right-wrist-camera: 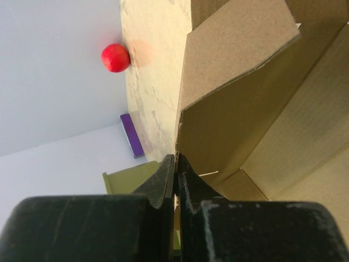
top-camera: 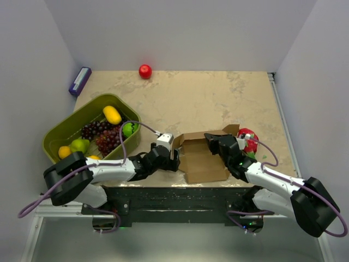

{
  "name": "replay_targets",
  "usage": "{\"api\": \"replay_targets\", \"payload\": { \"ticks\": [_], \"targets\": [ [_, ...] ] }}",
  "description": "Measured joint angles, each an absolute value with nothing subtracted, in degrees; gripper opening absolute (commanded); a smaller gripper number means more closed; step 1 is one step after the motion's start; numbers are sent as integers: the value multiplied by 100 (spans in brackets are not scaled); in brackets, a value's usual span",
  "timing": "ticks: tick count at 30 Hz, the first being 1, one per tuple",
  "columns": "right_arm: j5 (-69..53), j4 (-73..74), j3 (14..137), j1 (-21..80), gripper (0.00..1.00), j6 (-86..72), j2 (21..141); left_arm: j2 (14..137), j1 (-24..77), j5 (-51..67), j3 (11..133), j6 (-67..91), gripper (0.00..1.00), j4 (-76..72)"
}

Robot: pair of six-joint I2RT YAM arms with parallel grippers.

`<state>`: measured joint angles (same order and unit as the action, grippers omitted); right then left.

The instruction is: Fold the paper box

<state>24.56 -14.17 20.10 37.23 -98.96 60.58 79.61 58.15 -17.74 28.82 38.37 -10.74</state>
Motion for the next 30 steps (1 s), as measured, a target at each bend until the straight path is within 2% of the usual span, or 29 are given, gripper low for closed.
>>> {"api": "replay_targets", "payload": {
  "ticks": [5, 14, 30],
  "targets": [
    [2456, -1417, 2010, 3723, 0, -9896, 6058, 8259, 5894, -1931, 3041, 3789, 73, -1109],
    [2456, -1422, 2010, 3723, 0, -9896, 6058, 8934, 6267, -2657, 3627, 3531, 64, -585],
    [2456, -1433, 2008, 3723, 0, -9896, 6058, 9157, 6534, -3197, 3999, 3299, 58, -174]
  ]
}}
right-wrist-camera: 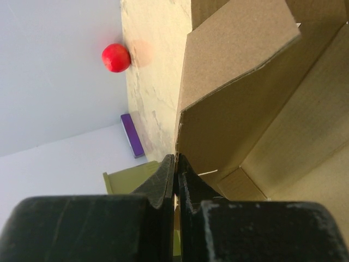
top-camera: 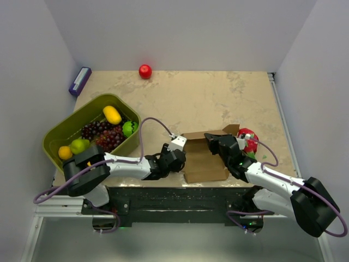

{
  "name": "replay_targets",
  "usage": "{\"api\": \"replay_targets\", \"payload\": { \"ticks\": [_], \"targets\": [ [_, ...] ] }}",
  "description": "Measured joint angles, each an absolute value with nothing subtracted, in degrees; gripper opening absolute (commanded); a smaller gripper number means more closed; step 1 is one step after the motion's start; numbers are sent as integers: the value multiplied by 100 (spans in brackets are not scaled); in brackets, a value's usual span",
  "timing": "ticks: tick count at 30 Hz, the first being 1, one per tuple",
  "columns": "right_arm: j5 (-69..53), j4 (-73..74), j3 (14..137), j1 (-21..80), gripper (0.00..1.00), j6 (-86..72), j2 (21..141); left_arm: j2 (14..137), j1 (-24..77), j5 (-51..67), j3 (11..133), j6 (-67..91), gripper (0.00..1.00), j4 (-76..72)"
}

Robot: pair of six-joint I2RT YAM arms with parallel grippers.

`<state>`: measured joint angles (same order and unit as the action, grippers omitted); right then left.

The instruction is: Fold the paper box

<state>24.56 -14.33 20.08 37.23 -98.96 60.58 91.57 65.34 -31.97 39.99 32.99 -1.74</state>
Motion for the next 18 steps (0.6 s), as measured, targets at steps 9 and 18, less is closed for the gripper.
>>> {"api": "replay_targets", "payload": {
  "ticks": [9, 18],
  "targets": [
    [2456, -1439, 1986, 3723, 0, -9896, 6060, 9063, 6534, -3422, 4141, 2882, 43, -16],
    [2486, -1459, 1986, 3721, 0, -9896, 6073, 9080, 6556, -3594, 4523, 2606, 11, 152]
  ]
}}
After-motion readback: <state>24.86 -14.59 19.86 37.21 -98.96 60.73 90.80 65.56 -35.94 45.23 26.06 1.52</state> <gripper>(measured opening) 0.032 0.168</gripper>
